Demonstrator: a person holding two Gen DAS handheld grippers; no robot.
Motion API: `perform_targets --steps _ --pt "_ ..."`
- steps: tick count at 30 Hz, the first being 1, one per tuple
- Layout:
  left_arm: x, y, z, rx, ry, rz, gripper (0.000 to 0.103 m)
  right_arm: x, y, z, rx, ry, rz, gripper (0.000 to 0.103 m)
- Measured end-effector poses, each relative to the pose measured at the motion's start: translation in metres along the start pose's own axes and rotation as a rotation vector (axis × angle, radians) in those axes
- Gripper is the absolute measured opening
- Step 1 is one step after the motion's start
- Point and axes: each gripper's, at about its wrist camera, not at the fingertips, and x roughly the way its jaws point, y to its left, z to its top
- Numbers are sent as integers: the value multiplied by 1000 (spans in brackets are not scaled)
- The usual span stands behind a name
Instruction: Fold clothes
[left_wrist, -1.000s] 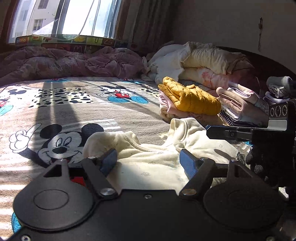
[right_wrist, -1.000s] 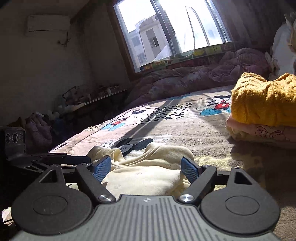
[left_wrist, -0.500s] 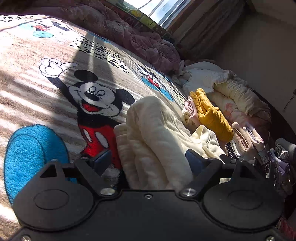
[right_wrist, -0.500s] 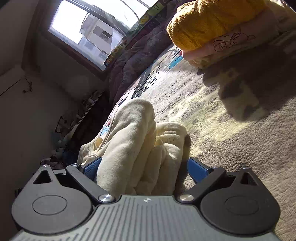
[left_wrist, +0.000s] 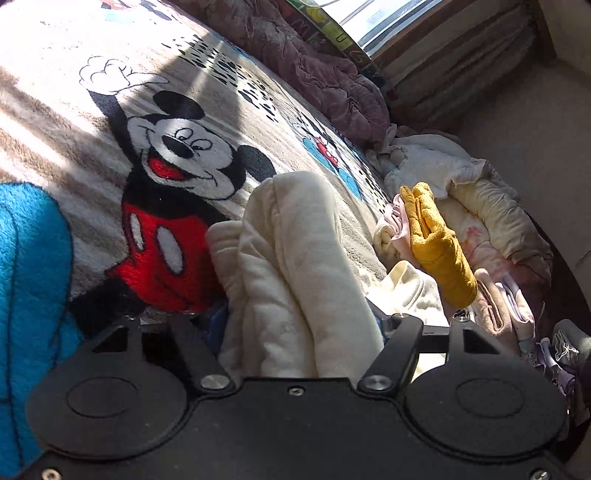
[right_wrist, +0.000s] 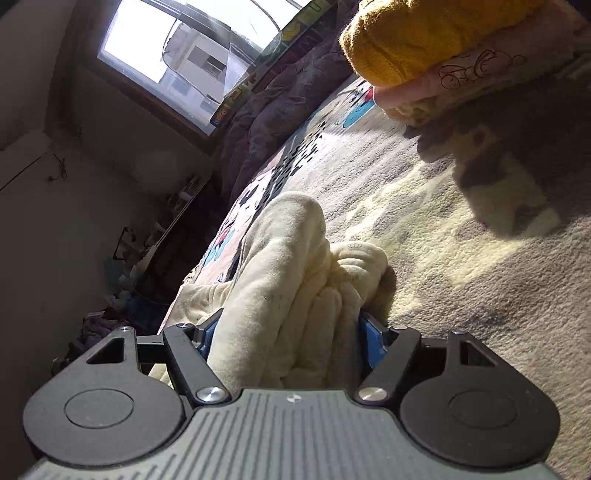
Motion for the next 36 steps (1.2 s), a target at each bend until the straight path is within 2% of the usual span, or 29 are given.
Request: perform_targets --steps 1,3,5,9,12,17,25,27,31,32,36 --pt "-4 1 -1 -16 -10 -22 54 -1 1 0 11 -3 7 66" --pt "-13 4 -1 -51 -30 -56 50 -3 2 1 51 -12 14 63" --pt "-28 7 0 -95 -48 -84 49 -7 8 1 78 -27 37 60" --pt "-70 14 9 -128 -125 -108 49 -1 47 2 34 -21 99 59" --pt "-115 24 22 -154 -221 -107 49 28 91 -1 -3 19 165 58" --pt "-208 68 43 -238 -449 -85 49 78 163 -6 -63 85 274 58" --pt "-326 155 53 -447 -833 -44 49 217 319 -42 -230 328 482 58" --pt "-335 169 56 -476 -893 -8 49 255 355 -55 -272 397 533 58" --pt "-343 194 62 -524 -993 76 49 311 399 -77 -274 481 609 58" --pt "-345 200 63 -536 -1018 97 49 323 402 -83 -278 495 596 58" --pt "-354 225 69 -584 -1117 183 52 367 385 -113 -314 521 435 58"
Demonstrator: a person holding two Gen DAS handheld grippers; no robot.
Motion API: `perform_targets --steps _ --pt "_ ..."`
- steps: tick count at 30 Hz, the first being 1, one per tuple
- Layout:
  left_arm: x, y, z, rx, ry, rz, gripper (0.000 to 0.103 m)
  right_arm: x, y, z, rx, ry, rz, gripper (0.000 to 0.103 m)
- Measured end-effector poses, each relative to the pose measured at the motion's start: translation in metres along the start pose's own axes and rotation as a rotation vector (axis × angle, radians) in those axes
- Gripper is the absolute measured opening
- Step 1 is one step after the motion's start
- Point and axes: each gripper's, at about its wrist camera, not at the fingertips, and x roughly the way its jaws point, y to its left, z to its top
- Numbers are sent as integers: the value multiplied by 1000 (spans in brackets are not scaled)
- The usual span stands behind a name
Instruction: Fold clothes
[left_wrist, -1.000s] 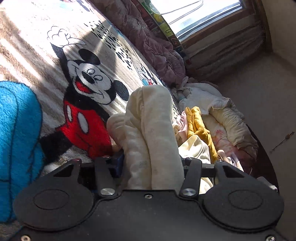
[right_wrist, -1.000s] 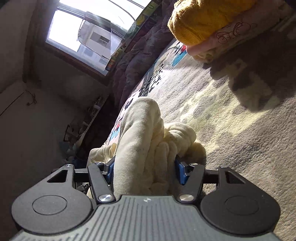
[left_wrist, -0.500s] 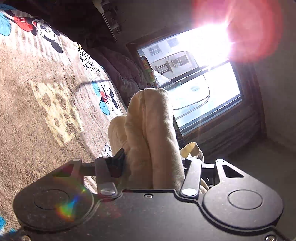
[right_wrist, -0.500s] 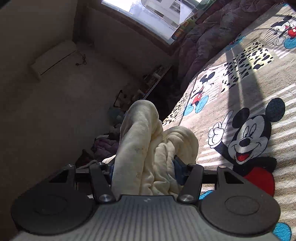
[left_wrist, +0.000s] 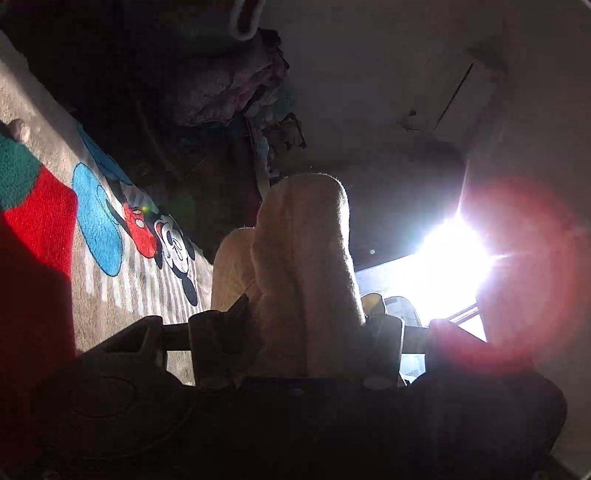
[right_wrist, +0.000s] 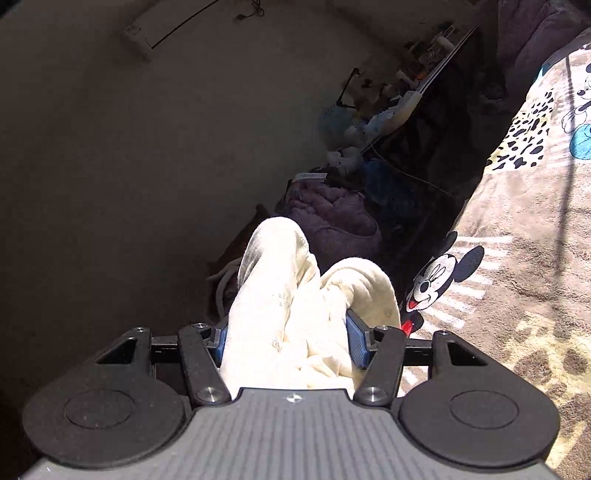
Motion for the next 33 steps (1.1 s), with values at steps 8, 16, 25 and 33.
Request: perform_targets --steps 8,16,25,33 --pt "42 9 -9 200 117 320 53 65 -51 -24 44 27 -213 64" --pt "41 -2 10 186 209 294 62 11 -43 -11 57 -189 -170 73" --pt "35 -8 4 261 243 315 63 -20 -69 -72 311 -201 -150 84" --pt "49 34 4 -144 308 245 50 -9 -59 -46 328 -323 -113 61"
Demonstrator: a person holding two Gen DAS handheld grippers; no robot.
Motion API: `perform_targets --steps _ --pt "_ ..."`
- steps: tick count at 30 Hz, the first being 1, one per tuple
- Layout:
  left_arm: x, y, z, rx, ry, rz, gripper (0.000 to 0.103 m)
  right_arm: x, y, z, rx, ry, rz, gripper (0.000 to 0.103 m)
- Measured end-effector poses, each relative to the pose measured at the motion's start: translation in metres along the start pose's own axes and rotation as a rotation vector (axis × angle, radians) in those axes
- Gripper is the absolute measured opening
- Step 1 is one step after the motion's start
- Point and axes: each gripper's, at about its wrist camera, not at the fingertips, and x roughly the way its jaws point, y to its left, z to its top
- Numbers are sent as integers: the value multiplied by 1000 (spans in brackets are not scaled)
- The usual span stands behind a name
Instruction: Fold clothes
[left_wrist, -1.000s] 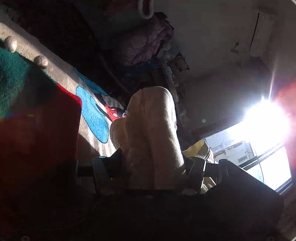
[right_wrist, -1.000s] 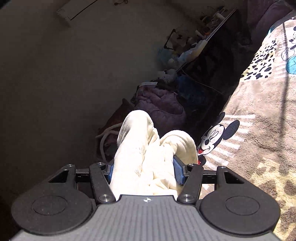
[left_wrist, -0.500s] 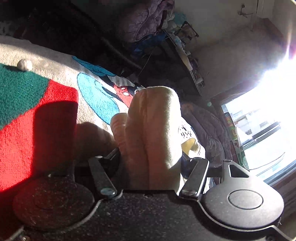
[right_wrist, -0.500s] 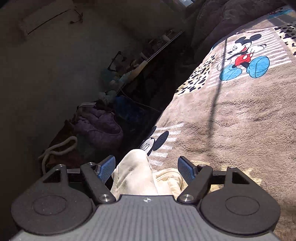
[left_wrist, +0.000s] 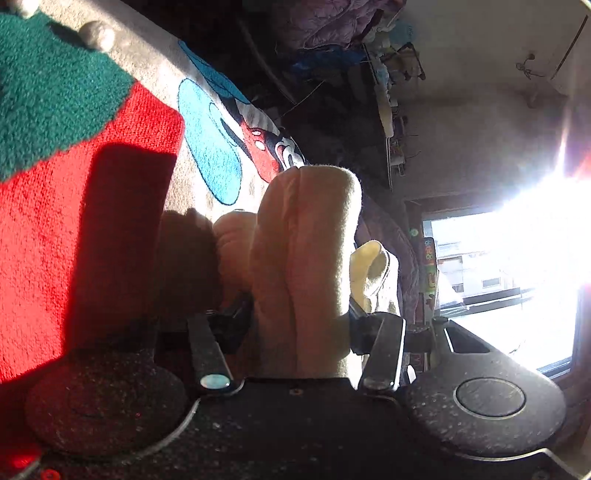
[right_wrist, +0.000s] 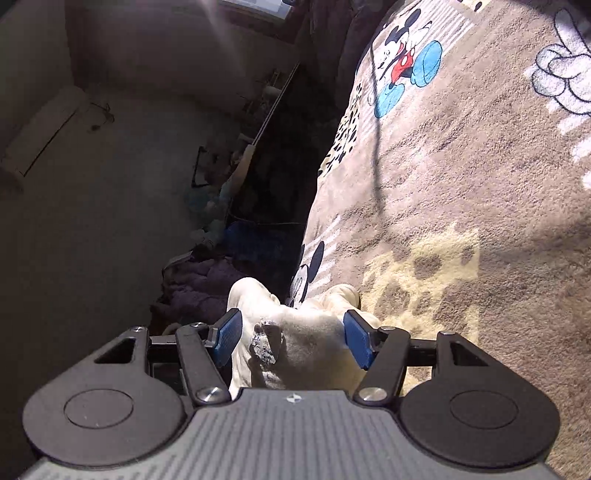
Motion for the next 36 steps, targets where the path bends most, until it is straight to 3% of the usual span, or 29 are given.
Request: perform_targets --steps 2,4,6,9,14,16,19,21,24,25,27,32,35,36 --pt "3 -2 0 35 -10 38 50 20 10 5 -104 32 -89 62" --pt "2 -12 0 134 -30 73 54 36 12 7 -163 67 -175 62" --pt "-7 -29 -2 271 -95 101 60 32 13 3 -193 48 -176 62" --pt "-24 -53 -5 464 -199 115 61 19 20 -4 -290 2 -180 64" --pt "-43 -67 -15 668 -267 57 60 -9 43 -22 -586 -91 -195 64" --pt "-42 -71 -22 740 -234 -2 49 -16 56 -34 -730 -95 -165 63" --pt "-25 -77 -36 831 -185 -49 45 -11 76 -50 -936 -50 -107 60" --pt "-6 -66 -34 787 -138 -22 44 2 81 -52 -976 1 -91 59" --pt "27 -40 -23 662 -59 56 45 33 77 -45 -925 104 -130 57" --pt "37 -30 -18 618 -45 82 38 45 72 -42 -894 144 -154 56" --pt "41 -28 -16 600 -41 100 36 64 58 -39 -823 208 -206 56" --pt "37 -37 -19 618 -51 102 37 68 52 -40 -783 217 -200 56" --pt "23 -47 -20 621 -74 60 58 48 63 -31 -744 174 -153 57" --pt "18 -51 -21 622 -82 46 69 40 68 -28 -729 157 -135 58"
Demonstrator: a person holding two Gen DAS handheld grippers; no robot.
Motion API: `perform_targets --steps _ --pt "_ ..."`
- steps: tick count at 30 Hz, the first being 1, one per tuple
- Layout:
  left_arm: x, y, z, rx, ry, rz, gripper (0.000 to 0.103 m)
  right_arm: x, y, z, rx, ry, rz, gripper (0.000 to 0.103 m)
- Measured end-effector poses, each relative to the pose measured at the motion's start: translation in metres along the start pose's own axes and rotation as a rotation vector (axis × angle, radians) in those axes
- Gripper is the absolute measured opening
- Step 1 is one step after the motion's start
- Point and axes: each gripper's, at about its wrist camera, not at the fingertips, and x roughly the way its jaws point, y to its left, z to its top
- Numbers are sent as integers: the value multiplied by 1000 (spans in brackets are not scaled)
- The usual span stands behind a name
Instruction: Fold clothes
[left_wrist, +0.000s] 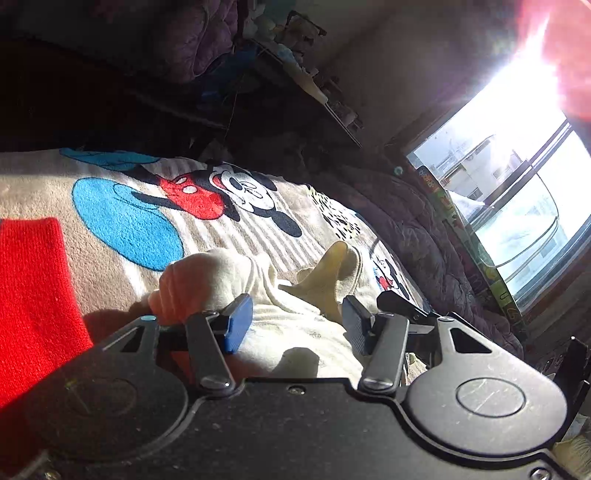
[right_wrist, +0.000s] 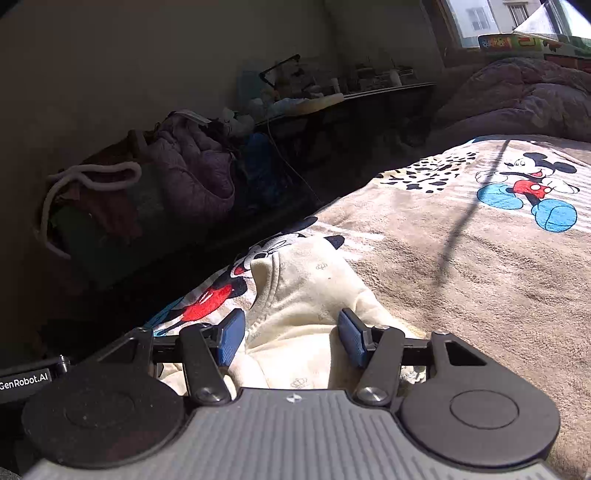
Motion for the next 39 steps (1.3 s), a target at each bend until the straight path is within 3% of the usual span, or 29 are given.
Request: perform_targets --steps 2,6,9,11,14,24,26,29,36,39 --pt "-10 -6 4 0 -23 -21 73 -17 1 7 22 -34 -7 67" --pt "-31 -17 13 -1 -71 -49 82 -46 4 19 57 -32 -29 72" --pt "-50 -22 21 -6 -109 12 102 -66 8 25 75 -16 -47 87" --pt "-56 -28 23 16 -100 70 102 -80 11 28 87 -6 -58 98" --pt "-60 -42 22 98 -47 153 103 -100 21 32 75 6 -84 102" --pt "-89 -83 -13 360 127 378 103 -141 42 18 81 148 -261 102" --pt "-107 -93 -19 398 113 396 103 -151 48 12 75 165 -273 102" --pt "-135 -106 -31 413 103 363 103 -167 59 2 61 183 -294 102" --pt "-179 -143 -56 545 43 423 103 -206 92 -19 -32 237 -347 102" --pt "-193 -146 -61 538 33 419 103 -228 105 -25 -69 228 -369 102"
